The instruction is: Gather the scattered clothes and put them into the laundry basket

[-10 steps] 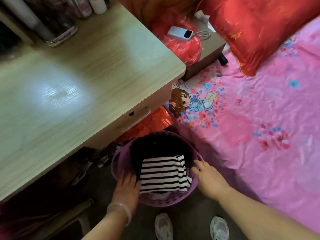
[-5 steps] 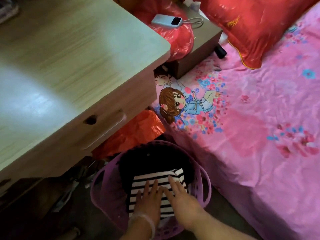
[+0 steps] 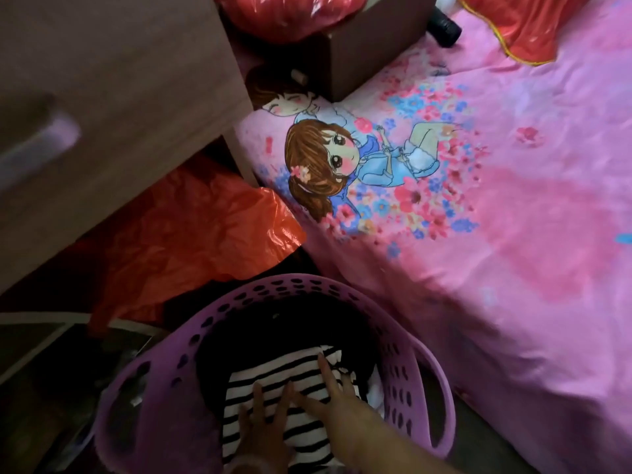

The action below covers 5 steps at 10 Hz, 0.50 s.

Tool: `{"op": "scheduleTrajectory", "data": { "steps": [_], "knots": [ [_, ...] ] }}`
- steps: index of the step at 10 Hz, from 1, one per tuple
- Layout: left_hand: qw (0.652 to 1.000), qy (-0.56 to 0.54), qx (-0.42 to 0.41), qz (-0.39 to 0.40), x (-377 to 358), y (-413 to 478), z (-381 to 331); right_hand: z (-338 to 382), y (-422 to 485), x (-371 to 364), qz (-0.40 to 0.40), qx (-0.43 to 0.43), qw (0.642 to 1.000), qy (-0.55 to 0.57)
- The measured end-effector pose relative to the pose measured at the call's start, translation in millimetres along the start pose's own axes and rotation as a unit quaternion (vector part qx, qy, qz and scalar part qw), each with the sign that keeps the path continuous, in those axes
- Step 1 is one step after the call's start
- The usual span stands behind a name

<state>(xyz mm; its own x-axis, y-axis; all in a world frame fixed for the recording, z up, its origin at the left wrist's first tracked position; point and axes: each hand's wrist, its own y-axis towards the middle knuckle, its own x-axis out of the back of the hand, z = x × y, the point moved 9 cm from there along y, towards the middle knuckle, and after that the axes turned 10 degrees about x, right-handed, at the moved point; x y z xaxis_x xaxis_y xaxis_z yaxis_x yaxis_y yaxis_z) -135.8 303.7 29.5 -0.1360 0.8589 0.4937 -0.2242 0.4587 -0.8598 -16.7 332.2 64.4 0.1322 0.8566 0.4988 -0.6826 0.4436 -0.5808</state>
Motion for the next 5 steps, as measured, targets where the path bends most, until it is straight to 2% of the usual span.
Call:
{"op": "scheduleTrajectory", "data": {
  "steps": [1, 3, 4, 5],
  "knots": [
    [0.999, -0.024, 0.016, 0.015, -10, 13, 1, -9, 13, -10, 0.013, -0.006, 1.000, -0.015],
    [0.998, -0.002, 0.004, 0.067, -1, -9, 0, -2, -2, -9, 0.111, -0.044, 0.992, -0.032],
    [0.995, -0.021, 0.020, 0.097, 22, -25, 2, 13, -21, 13, 0.114, -0.040, 0.993, -0.007],
    [0.996, -0.035, 0.026, 0.080, 50, -51, 4, 34, -47, 40, 0.090, -0.025, 0.996, -0.016]
  ]
}}
